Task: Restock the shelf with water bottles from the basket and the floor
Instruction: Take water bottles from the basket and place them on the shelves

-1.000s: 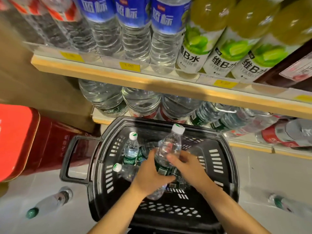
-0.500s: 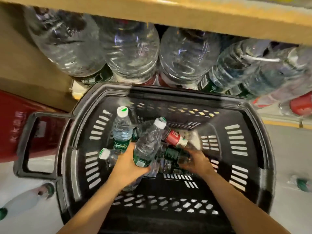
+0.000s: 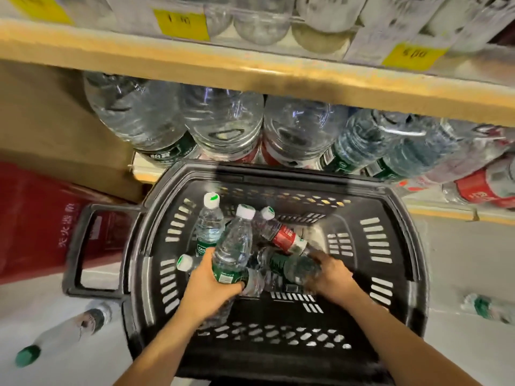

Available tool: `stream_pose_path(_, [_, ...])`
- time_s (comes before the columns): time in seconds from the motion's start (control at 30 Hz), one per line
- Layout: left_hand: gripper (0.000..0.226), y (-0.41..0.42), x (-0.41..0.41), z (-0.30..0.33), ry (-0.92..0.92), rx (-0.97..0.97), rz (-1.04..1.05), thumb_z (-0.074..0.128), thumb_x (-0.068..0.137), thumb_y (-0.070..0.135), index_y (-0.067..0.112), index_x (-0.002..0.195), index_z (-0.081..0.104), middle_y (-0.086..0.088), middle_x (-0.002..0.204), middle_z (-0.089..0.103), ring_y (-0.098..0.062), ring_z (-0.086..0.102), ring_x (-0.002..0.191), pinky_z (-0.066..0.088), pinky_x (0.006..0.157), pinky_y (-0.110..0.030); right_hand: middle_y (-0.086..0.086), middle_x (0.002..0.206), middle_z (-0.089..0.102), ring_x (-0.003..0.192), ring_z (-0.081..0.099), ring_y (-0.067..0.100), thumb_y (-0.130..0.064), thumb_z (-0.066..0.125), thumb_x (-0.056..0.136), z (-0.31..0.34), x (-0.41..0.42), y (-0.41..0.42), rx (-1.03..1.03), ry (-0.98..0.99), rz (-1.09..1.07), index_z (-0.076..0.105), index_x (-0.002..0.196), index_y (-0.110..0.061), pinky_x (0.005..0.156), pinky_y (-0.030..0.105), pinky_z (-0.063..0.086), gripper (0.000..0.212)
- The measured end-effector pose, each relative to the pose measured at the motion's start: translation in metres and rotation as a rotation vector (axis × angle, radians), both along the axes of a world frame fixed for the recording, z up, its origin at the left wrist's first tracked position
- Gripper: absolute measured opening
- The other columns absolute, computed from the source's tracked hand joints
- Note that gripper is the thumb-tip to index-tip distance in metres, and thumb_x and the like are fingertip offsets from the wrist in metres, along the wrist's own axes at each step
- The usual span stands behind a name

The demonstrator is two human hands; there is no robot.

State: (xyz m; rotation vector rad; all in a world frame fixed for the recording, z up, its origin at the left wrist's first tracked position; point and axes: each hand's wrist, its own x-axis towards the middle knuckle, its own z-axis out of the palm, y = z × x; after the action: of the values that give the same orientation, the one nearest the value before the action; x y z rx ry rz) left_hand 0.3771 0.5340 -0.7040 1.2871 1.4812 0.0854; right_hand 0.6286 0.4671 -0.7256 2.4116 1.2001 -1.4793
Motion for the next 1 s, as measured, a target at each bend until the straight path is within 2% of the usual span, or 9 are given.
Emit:
stream_pose_path(0.1, [0.061, 0.004, -0.008, -0.003, 0.023, 0.003, 0.006, 0.084, 0.060, 0.012, 0.039, 0.096, 0.044, 0.012, 0.096, 0.066, 0.003, 0.061, 0.088, 0.043, 0.067, -0.007, -0.002, 0.099, 0.063, 0.075, 0.058, 0.011, -0.019, 0.075, 0.073, -0.002, -0.013, 0.012, 0.205, 0.004, -0.138, 0.054, 0.119, -0.019, 0.056, 0.006, 0.043, 0.050])
stream_pose_path(0.27, [0.057, 0.012, -0.015, -0.017, 0.018, 0.037, 0.065, 0.084, 0.061, 0.011, 0.033, 0.099, 0.048, 0.011, 0.089, 0.066, 0.005, 0.061, 0.079, 0.043, 0.061, -0.007, -0.006, 0.109, 0.060, 0.102, 0.057, 0.011, -0.028, 0.079, 0.070, -0.032, -0.049, 0.037, 0.411, 0.171, -0.280, 0.053, 0.123, -0.015, 0.088, 0.021, 0.043, 0.061])
stream_pose_path(0.43, [0.063, 0.011, -0.020, -0.025, -0.043, 0.024, 0.165, 0.085, 0.057, 0.015, 0.030, 0.108, 0.052, 0.011, 0.096, 0.068, 0.001, 0.064, 0.086, 0.048, 0.073, -0.018, -0.002, 0.108, 0.055, 0.101, 0.049, 0.008, -0.015, 0.080, 0.069, -0.061, -0.073, 0.045, 0.409, 0.229, -0.326, 0.046, 0.126, -0.008, 0.076, 0.006, 0.032, 0.067])
stream_pose_path(0.6, [0.064, 0.015, -0.017, -0.014, -0.098, 0.010, 0.224, 0.086, 0.059, 0.011, 0.031, 0.108, 0.050, 0.015, 0.096, 0.066, 0.008, 0.061, 0.086, 0.045, 0.065, -0.006, -0.004, 0.105, 0.052, 0.101, 0.050, 0.009, -0.006, 0.081, 0.066, -0.054, -0.071, 0.053, 0.413, 0.252, -0.312, 0.046, 0.124, -0.002, 0.074, 0.005, 0.032, 0.067])
stream_pose_path(0.7, [0.065, 0.015, -0.020, 0.004, -0.093, -0.014, 0.256, 0.087, 0.060, 0.012, 0.031, 0.109, 0.049, 0.014, 0.099, 0.065, 0.004, 0.062, 0.091, 0.044, 0.065, -0.003, -0.005, 0.103, 0.057, 0.099, 0.056, 0.012, -0.011, 0.082, 0.066, -0.024, -0.065, 0.049, 0.400, 0.262, -0.320, 0.047, 0.122, -0.009, 0.073, 0.006, 0.037, 0.067])
stream_pose_path(0.77, [0.075, 0.017, -0.021, 0.029, -0.095, -0.020, 0.250, 0.088, 0.060, 0.017, 0.029, 0.121, 0.046, 0.010, 0.114, 0.063, -0.007, 0.060, 0.105, 0.044, 0.078, -0.009, -0.004, 0.105, 0.062, 0.099, 0.059, 0.014, -0.014, 0.084, 0.064, 0.008, -0.056, 0.046, 0.413, 0.257, -0.310, 0.048, 0.122, -0.012, 0.083, 0.016, 0.044, 0.069])
stream_pose_path(0.83, [0.092, 0.022, -0.018, 0.070, -0.114, -0.037, 0.280, 0.086, 0.065, 0.015, 0.019, 0.139, 0.032, 0.005, 0.134, 0.048, -0.012, 0.046, 0.123, 0.037, 0.091, -0.017, -0.005, 0.103, 0.067, 0.096, 0.063, 0.009, -0.016, 0.085, 0.062, 0.056, -0.050, 0.047, 0.409, 0.279, -0.295, 0.051, 0.117, -0.020, 0.089, 0.027, 0.049, 0.065])
stream_pose_path(0.93, [0.089, 0.035, -0.013, 0.150, -0.159, 0.067, 0.285, 0.081, 0.070, 0.010, 0.011, 0.142, 0.028, 0.002, 0.141, 0.039, -0.010, 0.040, 0.123, 0.034, 0.093, -0.016, -0.014, 0.094, 0.063, 0.080, 0.060, -0.013, -0.012, 0.083, 0.064, 0.150, -0.049, 0.059, 0.431, 0.324, -0.246, 0.049, 0.107, -0.028, 0.079, 0.008, 0.045, 0.058])
stream_pose_path(1.0, [0.091, 0.045, -0.011, 0.201, -0.163, 0.183, 0.261, 0.080, 0.072, 0.016, 0.020, 0.144, 0.024, 0.014, 0.136, 0.037, -0.005, 0.037, 0.123, 0.033, 0.097, -0.019, -0.009, 0.099, 0.061, 0.084, 0.058, -0.005, -0.015, 0.082, 0.067, 0.208, -0.049, 0.067, 0.439, 0.331, -0.231, 0.046, 0.114, -0.025, 0.081, 0.018, 0.043, 0.060])
